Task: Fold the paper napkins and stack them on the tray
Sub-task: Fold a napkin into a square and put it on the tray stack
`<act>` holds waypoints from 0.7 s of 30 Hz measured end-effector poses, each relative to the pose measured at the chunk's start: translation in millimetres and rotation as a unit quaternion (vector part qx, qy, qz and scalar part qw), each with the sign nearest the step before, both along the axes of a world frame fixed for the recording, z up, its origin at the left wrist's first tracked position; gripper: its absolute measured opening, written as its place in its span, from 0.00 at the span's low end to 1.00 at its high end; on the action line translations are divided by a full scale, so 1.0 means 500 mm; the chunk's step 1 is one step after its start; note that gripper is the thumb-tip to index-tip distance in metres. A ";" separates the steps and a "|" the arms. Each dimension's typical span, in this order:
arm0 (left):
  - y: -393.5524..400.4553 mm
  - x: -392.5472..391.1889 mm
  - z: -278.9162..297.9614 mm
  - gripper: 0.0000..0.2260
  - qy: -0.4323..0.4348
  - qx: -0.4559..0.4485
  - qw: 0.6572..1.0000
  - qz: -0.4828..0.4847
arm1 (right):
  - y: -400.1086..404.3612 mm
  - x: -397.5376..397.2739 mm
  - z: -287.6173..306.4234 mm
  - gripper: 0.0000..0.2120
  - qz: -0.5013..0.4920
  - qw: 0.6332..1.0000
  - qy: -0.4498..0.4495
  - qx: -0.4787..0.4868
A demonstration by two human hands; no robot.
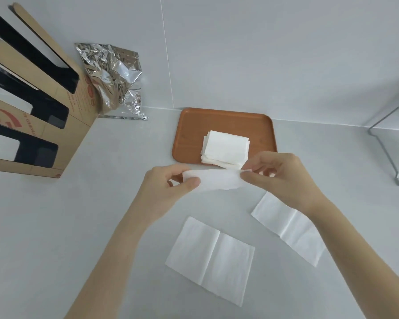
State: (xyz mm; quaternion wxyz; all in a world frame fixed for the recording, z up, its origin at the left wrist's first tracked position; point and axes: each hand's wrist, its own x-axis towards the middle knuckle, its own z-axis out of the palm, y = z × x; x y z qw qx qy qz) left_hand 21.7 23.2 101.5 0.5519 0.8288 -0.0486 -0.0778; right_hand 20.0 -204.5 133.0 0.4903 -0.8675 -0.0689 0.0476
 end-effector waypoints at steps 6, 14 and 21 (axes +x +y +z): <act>0.003 0.028 0.056 0.04 -0.051 0.024 0.995 -0.088 | -0.030 -0.014 0.025 0.02 -0.020 0.997 0.006 0.069; -0.038 0.119 -0.089 0.08 0.025 0.074 0.993 -0.088 | -0.038 0.076 -0.141 0.02 -0.099 0.992 0.067 0.034; -0.064 0.129 -0.153 0.06 0.039 0.099 0.993 -0.059 | -0.049 0.092 -0.215 0.01 -0.131 0.989 0.054 0.031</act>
